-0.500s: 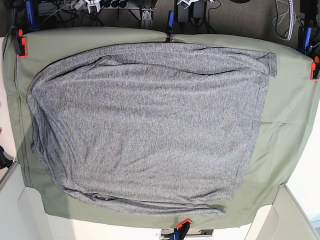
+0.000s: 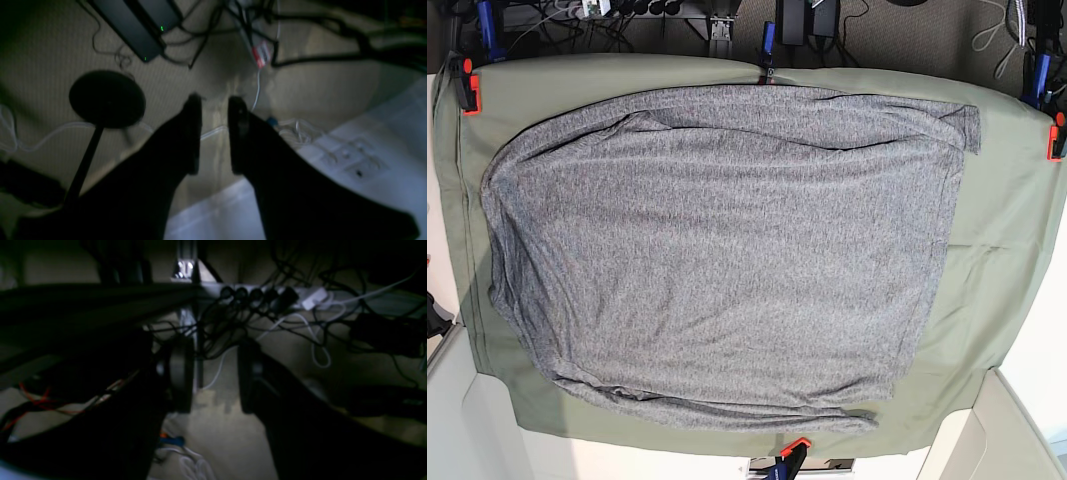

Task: Fold the T-shirt properly

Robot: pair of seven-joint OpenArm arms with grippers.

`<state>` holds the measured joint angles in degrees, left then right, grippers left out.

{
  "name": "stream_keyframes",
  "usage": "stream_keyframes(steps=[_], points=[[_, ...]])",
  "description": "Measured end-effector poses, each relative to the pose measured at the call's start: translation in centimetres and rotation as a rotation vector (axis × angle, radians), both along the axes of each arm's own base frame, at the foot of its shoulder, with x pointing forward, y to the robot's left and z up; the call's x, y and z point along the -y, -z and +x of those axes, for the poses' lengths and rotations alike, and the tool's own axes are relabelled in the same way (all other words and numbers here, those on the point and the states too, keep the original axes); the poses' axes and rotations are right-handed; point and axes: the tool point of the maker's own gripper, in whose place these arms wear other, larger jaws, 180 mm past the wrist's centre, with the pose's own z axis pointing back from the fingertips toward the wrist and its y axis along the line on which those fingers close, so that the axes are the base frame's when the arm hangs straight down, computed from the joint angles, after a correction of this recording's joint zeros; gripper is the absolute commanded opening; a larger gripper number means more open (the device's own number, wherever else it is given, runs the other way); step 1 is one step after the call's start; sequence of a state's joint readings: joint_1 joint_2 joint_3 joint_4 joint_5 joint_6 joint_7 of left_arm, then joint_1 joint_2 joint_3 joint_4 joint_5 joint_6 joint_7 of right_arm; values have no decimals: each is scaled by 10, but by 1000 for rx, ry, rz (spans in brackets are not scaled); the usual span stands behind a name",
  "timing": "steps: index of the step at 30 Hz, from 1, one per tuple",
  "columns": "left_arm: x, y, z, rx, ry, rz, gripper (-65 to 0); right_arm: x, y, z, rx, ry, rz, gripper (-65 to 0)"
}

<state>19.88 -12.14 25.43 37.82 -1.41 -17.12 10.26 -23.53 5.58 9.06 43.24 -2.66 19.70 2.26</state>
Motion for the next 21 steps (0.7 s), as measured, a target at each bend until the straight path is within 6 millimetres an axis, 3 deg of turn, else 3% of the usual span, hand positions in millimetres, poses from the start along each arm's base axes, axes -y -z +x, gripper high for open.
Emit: stream_keyframes(steps=[11,18,21], points=[[1,-42,-2,114,18,-67,-479,4,-48,2,122,-15,-10,-427],[5,-104,39,261,-166,-218,-479,11,-96,23,223,-26,11,-427],[-15,-133,63,342,-243,-202,-479,7,-118,35,278,-51,11,-427]])
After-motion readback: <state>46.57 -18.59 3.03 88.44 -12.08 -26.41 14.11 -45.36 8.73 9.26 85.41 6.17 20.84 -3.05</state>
